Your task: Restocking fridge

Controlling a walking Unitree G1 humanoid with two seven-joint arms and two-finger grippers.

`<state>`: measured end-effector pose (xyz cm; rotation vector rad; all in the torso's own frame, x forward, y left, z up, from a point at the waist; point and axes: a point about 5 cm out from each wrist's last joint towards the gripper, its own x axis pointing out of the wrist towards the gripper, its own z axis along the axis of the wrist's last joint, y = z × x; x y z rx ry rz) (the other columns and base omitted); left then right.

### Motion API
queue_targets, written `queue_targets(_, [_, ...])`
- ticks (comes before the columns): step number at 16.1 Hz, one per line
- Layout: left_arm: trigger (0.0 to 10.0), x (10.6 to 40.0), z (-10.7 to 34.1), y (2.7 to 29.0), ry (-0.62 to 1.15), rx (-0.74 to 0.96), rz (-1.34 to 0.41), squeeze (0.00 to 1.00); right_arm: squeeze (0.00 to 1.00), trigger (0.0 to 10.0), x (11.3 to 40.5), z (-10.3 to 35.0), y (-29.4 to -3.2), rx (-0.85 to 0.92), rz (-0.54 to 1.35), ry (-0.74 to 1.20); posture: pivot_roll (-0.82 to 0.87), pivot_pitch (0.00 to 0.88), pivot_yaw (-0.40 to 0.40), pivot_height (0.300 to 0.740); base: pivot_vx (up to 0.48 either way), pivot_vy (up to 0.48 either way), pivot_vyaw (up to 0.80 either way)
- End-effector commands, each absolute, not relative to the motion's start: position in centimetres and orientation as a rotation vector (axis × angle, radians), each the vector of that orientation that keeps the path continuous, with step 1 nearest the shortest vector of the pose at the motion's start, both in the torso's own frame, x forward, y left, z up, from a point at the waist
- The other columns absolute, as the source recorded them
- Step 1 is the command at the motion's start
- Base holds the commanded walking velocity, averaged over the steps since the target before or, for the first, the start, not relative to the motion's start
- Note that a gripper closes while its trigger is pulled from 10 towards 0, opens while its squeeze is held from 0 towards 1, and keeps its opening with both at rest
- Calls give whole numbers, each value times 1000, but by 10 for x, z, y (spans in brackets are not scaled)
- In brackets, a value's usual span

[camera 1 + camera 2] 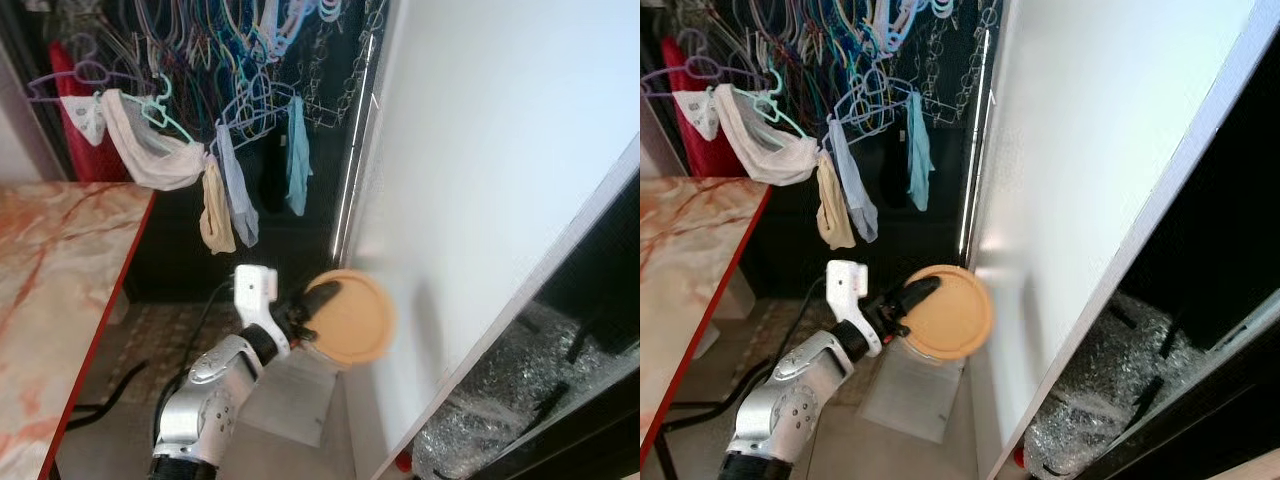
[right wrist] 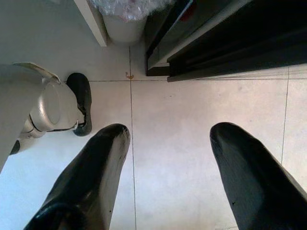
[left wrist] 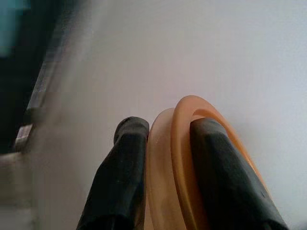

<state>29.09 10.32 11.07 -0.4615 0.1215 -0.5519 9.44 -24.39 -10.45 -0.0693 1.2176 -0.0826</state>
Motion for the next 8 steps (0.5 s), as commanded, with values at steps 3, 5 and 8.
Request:
queue_targets(3, [10000,298,81,151,199,-417,-272,0,0,10000,96,-104,-244,-58,-98,1206,-48,0,-65,736,0,0,0])
queue_targets(5, [10000,291,47,175,336,-421,-124,0,0,10000,97,-104,-243,-53,-102,1203,-57,0,-59,736,0,0,0])
queue_targets(8, [10000,268,-2,197,533,-385,4,0,0,10000,97,-105,-242,-46,-113,1206,-63,0,-53,736,0,0,0])
